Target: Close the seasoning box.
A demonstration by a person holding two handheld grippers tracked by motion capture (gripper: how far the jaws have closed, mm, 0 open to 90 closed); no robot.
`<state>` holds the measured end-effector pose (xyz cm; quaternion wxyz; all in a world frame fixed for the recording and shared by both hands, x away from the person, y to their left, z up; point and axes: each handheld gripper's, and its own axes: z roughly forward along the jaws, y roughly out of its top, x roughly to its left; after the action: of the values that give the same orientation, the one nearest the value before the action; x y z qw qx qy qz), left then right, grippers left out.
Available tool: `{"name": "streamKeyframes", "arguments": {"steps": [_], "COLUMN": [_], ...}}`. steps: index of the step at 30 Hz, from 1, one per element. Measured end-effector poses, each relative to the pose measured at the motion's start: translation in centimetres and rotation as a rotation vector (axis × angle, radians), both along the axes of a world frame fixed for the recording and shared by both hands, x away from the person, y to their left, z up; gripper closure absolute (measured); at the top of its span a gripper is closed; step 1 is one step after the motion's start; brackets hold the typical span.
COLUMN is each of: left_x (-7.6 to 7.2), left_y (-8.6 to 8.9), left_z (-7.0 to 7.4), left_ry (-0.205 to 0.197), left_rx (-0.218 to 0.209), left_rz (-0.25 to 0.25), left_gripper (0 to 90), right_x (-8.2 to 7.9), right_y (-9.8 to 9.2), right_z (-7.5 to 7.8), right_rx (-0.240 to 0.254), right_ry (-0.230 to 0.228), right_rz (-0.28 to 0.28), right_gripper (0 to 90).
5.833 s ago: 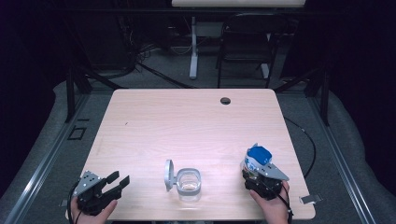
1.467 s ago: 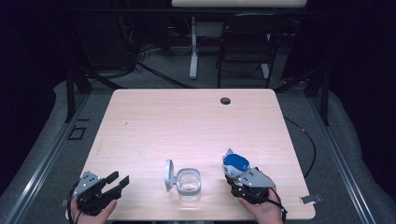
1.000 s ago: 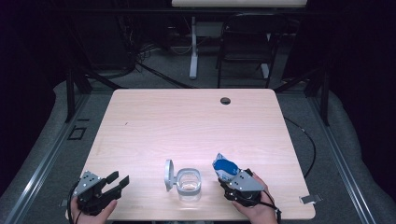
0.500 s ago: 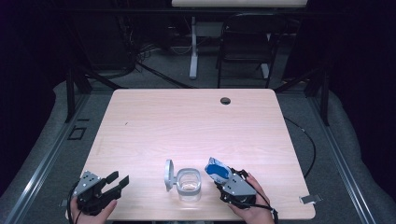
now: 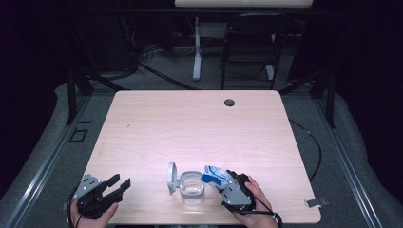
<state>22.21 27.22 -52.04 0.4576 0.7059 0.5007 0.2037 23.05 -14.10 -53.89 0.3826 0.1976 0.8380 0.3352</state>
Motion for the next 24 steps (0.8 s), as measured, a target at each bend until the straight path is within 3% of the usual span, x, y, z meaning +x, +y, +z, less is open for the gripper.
{"name": "streamKeyframes", "arguments": {"steps": [9, 24], "left_x": [-0.01, -0.01], "left_y": [0.01, 0.25], "left_z": [0.03, 0.09], "left_ry": [-0.003, -0.004], "left_rx": [-0.002, -0.004], "left_rz": [0.003, 0.009], "left_gripper": [50.9, 50.9], "right_x": [0.00, 0.56], "right_y": [0.30, 0.15], "right_z": [-0.24, -0.38], "right_rx": [-0.064, -0.183], "right_ry": [-0.033, -0.042], "right_rz": [0.000, -0.020], "right_gripper": [39.4, 39.5]}}
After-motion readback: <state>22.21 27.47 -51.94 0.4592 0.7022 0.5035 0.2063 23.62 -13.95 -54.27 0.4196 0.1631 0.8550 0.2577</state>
